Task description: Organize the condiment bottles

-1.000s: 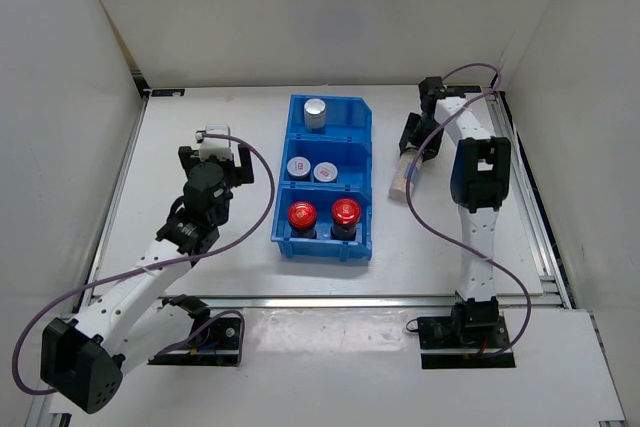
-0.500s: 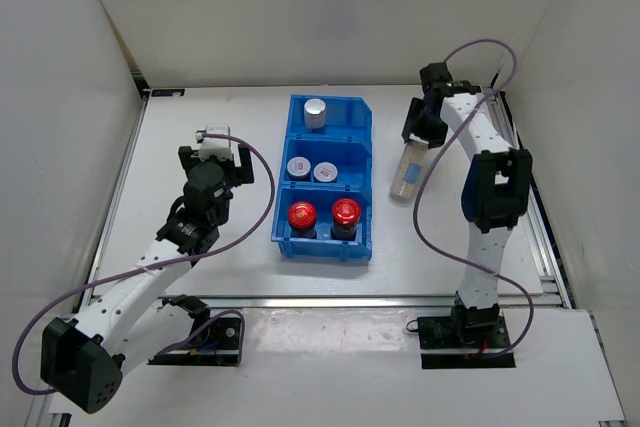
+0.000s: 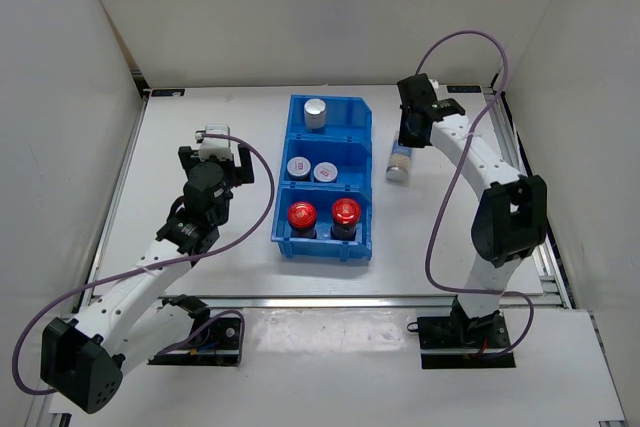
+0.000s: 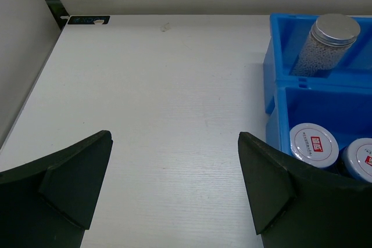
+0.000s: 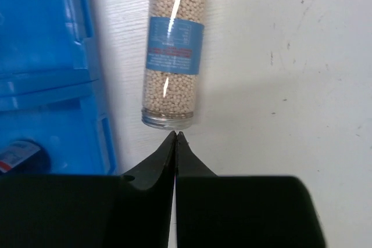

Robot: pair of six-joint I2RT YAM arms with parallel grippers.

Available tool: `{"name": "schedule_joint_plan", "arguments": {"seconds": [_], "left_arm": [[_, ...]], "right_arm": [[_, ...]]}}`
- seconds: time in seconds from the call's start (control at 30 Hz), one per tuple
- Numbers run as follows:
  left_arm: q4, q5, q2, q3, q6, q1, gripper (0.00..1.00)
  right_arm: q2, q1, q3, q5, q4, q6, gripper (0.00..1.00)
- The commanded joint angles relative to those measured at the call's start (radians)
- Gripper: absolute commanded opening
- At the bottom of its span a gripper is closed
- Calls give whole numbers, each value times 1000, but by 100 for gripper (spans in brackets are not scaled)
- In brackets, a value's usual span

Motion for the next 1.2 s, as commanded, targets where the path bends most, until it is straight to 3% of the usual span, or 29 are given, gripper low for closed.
{"name": "schedule_joint_plan", "arguments": {"seconds": [0.0, 0.1, 0.13, 0.17, 0.2, 0.3, 0.43, 0.83, 1.03, 1.13, 1.17], "left_arm": [[-3, 15, -14, 36, -9, -5, 100], [-3, 15, -14, 36, -9, -5, 100], [-3, 15, -14, 36, -9, -5, 100], [-3, 15, -14, 36, -9, -5, 100], [-3, 15, -14, 36, -9, -5, 100], [-3, 15, -14, 36, -9, -5, 100], [-3, 15, -14, 36, -9, -5, 100], [-3, 15, -14, 36, -9, -5, 100], [-3, 15, -5, 36, -9, -5, 100], [-3, 15, -5, 36, -9, -5, 100], [-3, 15, -5, 36, -9, -5, 100]], "right_arm": [[-3, 2, -20, 64, 44, 0, 0], [7, 2, -20, 64, 44, 0, 0], [19, 2, -20, 64, 44, 0, 5], [28, 2, -20, 64, 44, 0, 16], [55, 2, 2, 55, 32, 0, 40], [105, 2, 24, 28, -8, 0, 64], [161, 2, 24, -32, -17, 23, 79], [364, -16, 159, -71, -27, 63, 81], [393, -25, 167, -91, -51, 72, 62], [358, -25, 109, -91, -51, 72, 46], [358, -25, 96, -91, -41, 72, 33]]}}
